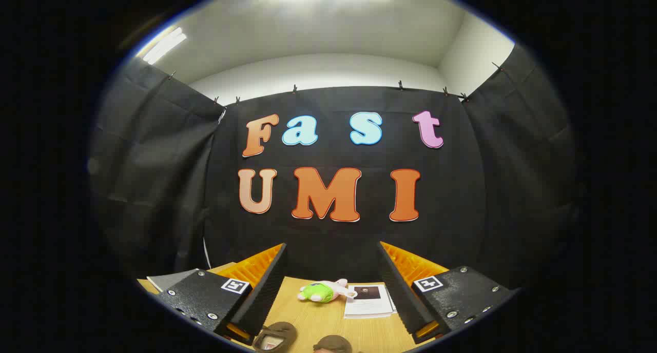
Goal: Open the storage box then place both shoes into the box .Put the left shoe in first, then the right shoe, with the right side of both shoes facing outward in a uniform manner.
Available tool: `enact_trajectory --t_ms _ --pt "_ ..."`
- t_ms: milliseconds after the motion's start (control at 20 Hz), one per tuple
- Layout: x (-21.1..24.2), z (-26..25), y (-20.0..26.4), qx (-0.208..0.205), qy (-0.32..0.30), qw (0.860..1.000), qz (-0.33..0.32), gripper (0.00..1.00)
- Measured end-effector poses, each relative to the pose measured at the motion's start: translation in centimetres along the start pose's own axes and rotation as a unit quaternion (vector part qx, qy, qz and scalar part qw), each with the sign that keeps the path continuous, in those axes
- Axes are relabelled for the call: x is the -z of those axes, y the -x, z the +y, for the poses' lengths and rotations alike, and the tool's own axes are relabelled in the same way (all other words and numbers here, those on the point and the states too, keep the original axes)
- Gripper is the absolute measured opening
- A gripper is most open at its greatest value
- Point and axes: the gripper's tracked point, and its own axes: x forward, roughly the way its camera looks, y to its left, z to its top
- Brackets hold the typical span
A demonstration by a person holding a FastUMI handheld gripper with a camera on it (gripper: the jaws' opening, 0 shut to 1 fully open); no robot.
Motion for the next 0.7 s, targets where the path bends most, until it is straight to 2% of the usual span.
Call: enact_trajectory --t_ms 350,700 --pt "0.3 -0.5 -0.1 0.004 -0.004 1.0 0.002 1.0" --pt "1.4 0.1 -0.1 -0.008 -0.016 1.0 0.015 1.0"
